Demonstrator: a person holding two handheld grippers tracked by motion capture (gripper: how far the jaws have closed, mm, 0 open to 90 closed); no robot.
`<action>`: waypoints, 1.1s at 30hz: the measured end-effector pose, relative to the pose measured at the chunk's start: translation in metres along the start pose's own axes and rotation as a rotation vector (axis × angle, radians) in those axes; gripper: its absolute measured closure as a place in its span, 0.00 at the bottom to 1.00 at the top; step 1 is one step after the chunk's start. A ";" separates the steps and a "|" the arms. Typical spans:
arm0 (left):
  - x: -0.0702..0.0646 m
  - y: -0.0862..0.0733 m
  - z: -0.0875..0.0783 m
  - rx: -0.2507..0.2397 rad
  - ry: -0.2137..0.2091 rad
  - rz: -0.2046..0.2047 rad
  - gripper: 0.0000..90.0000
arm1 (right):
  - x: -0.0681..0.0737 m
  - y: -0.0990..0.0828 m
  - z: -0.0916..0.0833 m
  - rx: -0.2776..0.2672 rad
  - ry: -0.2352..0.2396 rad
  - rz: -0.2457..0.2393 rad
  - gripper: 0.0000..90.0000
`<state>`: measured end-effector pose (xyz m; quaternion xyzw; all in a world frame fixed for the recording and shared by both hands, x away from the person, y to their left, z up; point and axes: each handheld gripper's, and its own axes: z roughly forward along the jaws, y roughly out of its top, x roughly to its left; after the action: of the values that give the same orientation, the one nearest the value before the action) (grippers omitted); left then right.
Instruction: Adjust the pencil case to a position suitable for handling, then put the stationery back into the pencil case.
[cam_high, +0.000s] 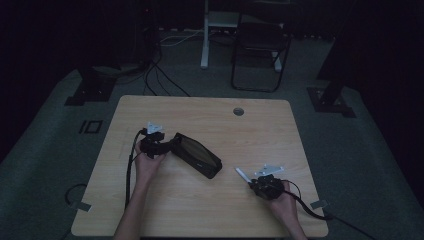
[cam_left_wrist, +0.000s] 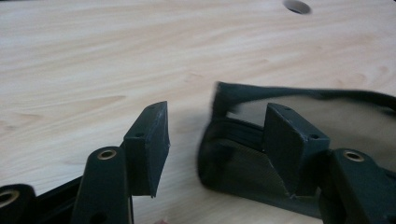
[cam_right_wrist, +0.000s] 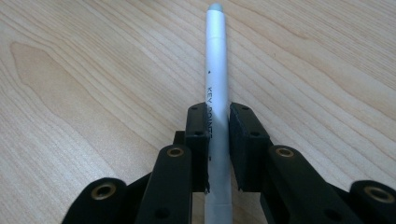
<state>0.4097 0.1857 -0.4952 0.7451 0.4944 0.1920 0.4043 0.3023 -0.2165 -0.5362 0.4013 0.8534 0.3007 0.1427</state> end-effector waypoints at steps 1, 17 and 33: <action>0.000 0.000 0.000 0.000 0.000 0.000 0.46 | 0.000 0.000 0.000 0.000 0.000 0.000 0.87; -0.013 -0.014 -0.011 0.007 -0.098 -0.010 0.46 | -0.005 0.000 0.000 -0.001 0.011 0.020 0.88; -0.032 -0.016 -0.013 0.016 -0.148 0.034 0.45 | -0.020 0.009 -0.022 -0.075 -0.008 0.039 0.88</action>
<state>0.3776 0.1655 -0.4972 0.7688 0.4520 0.1394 0.4304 0.3101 -0.2359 -0.5133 0.4133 0.8329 0.3335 0.1554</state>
